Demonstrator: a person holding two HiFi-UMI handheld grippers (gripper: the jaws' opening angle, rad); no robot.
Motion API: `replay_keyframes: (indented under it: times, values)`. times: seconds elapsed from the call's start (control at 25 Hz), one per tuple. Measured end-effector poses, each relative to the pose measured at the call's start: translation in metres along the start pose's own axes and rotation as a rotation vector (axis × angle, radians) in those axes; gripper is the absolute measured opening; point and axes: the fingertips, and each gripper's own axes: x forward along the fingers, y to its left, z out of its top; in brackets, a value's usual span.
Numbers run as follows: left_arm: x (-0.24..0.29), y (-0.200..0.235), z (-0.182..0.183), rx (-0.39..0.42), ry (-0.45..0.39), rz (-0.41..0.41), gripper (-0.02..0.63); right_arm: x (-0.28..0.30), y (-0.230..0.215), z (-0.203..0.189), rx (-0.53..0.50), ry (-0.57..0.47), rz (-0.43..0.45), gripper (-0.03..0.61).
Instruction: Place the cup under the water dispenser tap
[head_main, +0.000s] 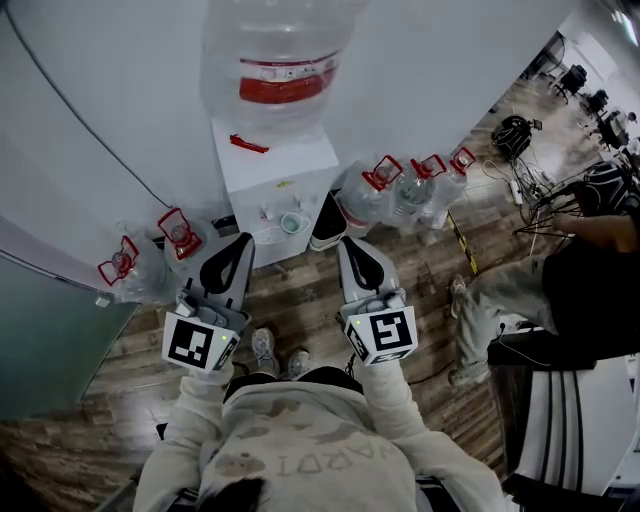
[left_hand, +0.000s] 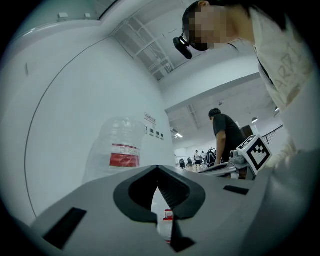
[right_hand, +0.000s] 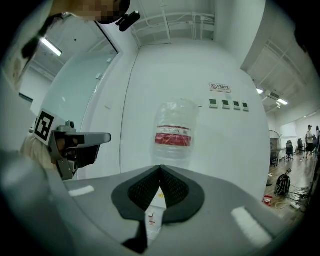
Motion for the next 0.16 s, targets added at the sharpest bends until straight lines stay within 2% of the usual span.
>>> replay_keyframes:
  times: [0.16]
  values:
    - [0.0020,0.0067,-0.0019,-0.002,0.001,-0.001,0.005,0.0073,-0.0006,0.0006,0.005,-0.006,-0.005,0.009]
